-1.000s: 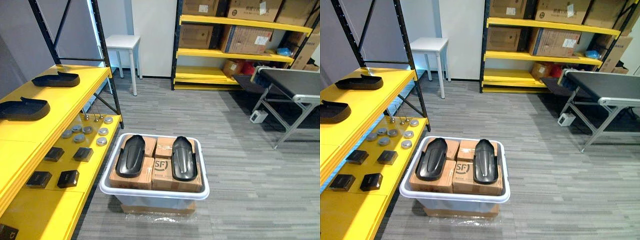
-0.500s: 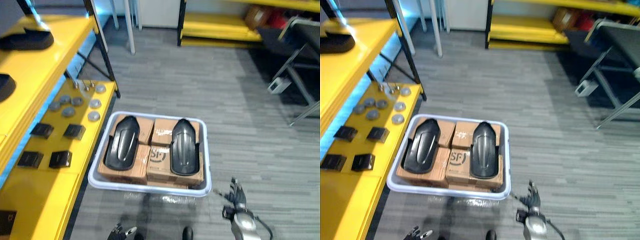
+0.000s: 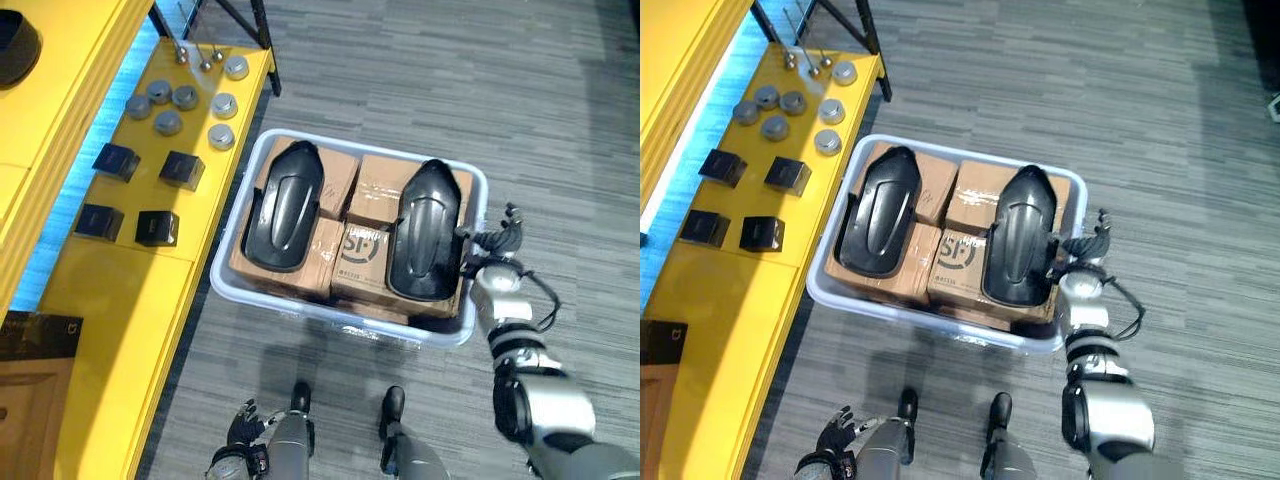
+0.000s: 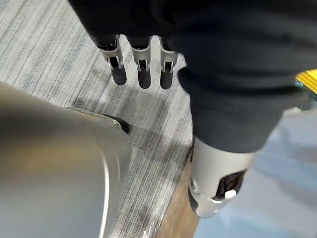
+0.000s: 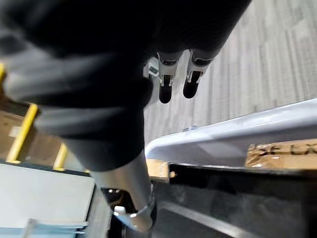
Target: Walk over and take plastic housings, then place them on the shelf
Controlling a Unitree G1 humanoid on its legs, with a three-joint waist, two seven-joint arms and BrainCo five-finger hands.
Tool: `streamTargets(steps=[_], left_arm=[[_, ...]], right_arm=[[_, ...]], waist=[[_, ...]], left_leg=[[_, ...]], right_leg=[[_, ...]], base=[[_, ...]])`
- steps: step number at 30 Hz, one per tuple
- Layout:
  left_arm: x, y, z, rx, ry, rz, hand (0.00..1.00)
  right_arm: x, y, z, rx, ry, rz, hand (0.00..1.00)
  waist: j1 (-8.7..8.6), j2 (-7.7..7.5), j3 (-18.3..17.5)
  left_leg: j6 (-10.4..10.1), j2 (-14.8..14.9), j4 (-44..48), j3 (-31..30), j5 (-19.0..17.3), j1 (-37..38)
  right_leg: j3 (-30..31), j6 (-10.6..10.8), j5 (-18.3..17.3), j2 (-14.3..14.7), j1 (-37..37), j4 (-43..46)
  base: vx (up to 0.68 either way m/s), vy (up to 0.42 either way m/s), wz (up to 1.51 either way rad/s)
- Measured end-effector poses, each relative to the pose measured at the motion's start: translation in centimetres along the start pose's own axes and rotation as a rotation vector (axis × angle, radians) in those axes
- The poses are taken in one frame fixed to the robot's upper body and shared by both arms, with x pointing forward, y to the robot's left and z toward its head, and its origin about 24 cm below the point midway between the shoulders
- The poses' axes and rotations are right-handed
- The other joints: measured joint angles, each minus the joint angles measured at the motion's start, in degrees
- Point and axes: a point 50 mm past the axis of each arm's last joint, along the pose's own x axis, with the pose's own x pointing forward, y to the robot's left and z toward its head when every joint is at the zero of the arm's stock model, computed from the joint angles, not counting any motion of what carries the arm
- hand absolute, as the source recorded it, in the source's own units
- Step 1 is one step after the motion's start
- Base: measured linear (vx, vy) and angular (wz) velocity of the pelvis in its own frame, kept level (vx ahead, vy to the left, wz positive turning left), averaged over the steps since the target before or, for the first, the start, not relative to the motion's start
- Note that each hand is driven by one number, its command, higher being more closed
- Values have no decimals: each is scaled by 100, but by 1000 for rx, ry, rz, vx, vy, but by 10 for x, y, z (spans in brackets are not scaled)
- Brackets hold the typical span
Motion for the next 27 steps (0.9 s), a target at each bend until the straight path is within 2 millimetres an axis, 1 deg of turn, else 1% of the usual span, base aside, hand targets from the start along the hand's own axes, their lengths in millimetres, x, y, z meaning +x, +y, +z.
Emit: streamTargets(steps=[1, 5, 7, 9, 12, 16, 20, 22, 23, 24, 25, 26, 27], left_arm=[[1, -2, 2, -5, -1, -4, 0], [2, -4, 6, -27, -12, -7, 0], [3, -6, 8, -28, -18, -11, 0], [4, -8, 10, -31, -22, -18, 0], [5, -12, 12, -35, -22, -28, 0], [4, -19, 15, -46, -32, -47, 0], [4, -29, 23, -59, -68, -78, 0], [0, -40, 34, -42, -129, -132, 0], [-2, -42, 37, -42, -153, -144, 0], [-7, -45, 46, -43, -210, -168, 0], [-10, -45, 51, -46, -244, -180, 0], [-19, -43, 63, -69, -321, -195, 0], [-23, -42, 66, -83, -344, -200, 0]], right_arm=[[1, -1, -3, -12, 30, 8, 100], [3, 1, -12, -43, 117, 62, 100], [6, -2, -6, -65, 117, 61, 100], [10, -9, 2, -94, 108, 78, 100], [11, -6, 6, -151, 105, 119, 100], [10, 1, 8, -252, 92, 176, 100], [11, 0, 17, -246, 58, 175, 100], [13, -7, 19, -229, 59, 148, 100], [14, -8, 20, -230, 57, 143, 100], [15, -13, 22, -253, 48, 126, 100], [16, -15, 23, -275, 39, 117, 100], [17, -17, 24, -317, 26, 105, 100], [16, -17, 24, -344, 19, 105, 100]], waist=[[7, 14, 7], [30, 34, 12], [32, 40, 12], [30, 46, 12], [25, 54, 10], [40, 138, -3], [21, 156, -14], [-11, 160, -18], [-25, 165, -23], [-58, 189, -39], [-76, 196, -42], [-140, 213, -62], [-173, 232, -81]], left_leg=[[7, -8, 48, -54, -6, -91], [5, -11, 127, -151, -21, -335], [1, -17, 186, -206, -24, -448], [0, -21, 251, -260, -24, -575], [-2, -36, 270, -272, -24, -619], [-6, -44, 267, -274, -21, -583], [-18, -79, 123, -267, 15, -365], [-8, -163, -158, -266, 156, 3], [-10, -182, -235, -268, 183, 96], [-16, -215, -398, -293, 234, 258], [-8, -225, -480, -304, 273, 345], [-23, -242, -673, -364, 372, 536], [-24, -242, -735, -384, 390, 601]], right_leg=[[-26, 0, 0, 0, -60, 24], [-136, -3, 2, 3, -237, 91], [-157, -3, 1, -2, -341, 173], [-207, -5, -4, -11, -452, 265], [-266, -15, -78, -57, -561, 462], [-354, -28, -222, -133, -574, 721], [-429, -38, -264, -218, -435, 802], [-445, -34, -266, -292, -141, 720], [-447, -33, -266, -304, -63, 681], [-465, -25, -250, -313, 90, 569], [-477, -18, -228, -315, 174, 507], [-521, -17, -152, -301, 390, 311], [-562, -20, -118, -292, 480, 221]], base=[[-111, 21, 11], [-71, -1, 13], [-55, -18, 6], [-65, -34, 8], [-58, -49, 9], [-50, -62, 17], [-31, -39, 13], [-26, -19, 14], [-22, -8, 15], [-16, -7, 12], [-6, -11, 16], [4, -17, 14], [13, -18, 15]])
